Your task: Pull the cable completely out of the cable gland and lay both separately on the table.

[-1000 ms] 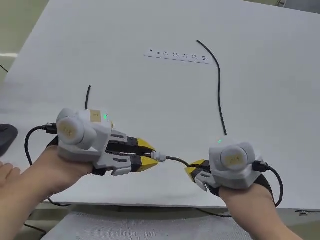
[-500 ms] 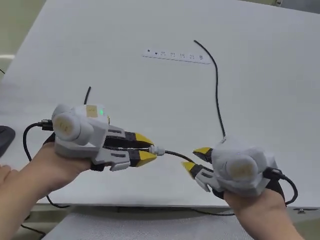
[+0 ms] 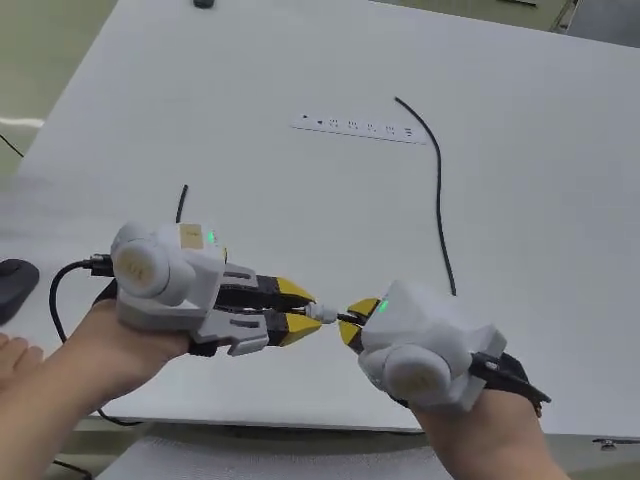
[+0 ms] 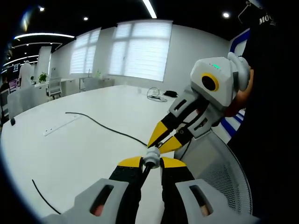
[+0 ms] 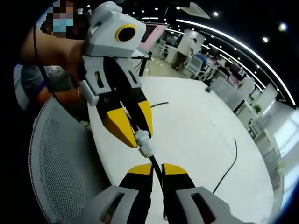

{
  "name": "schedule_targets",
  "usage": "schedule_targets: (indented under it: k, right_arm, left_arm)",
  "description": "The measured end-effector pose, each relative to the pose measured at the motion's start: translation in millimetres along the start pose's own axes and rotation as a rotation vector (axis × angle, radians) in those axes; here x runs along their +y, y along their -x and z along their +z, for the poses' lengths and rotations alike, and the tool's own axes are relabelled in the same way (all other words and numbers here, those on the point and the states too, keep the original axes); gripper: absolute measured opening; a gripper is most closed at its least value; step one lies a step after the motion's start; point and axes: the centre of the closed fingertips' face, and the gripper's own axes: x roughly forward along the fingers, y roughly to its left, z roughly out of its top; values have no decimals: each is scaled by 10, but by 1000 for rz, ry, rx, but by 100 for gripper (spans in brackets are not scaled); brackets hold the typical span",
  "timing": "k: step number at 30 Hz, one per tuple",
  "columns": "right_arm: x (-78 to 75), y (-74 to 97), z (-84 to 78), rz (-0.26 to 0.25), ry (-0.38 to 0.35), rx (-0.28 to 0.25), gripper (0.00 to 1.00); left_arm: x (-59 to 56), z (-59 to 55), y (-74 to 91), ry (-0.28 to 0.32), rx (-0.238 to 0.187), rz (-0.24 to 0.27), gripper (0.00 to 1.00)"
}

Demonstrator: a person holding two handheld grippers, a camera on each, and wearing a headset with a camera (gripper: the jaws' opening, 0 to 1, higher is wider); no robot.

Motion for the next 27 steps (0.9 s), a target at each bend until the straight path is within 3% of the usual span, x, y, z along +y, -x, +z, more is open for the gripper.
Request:
schedule_targets:
  k: [6, 11, 27]
  right_arm:
    - [16, -18, -30, 26, -56, -4, 1]
    - [-29, -11, -101, 36, -170, -14, 1]
    - [-204, -11, -481, -3, -393, -8, 0]
  left_arm:
    - [-9, -10, -13, -13, 14, -5, 15]
    - [1, -8, -16, -11, 16, -6, 15]
    - [-12, 56, -38, 6, -7, 11, 15]
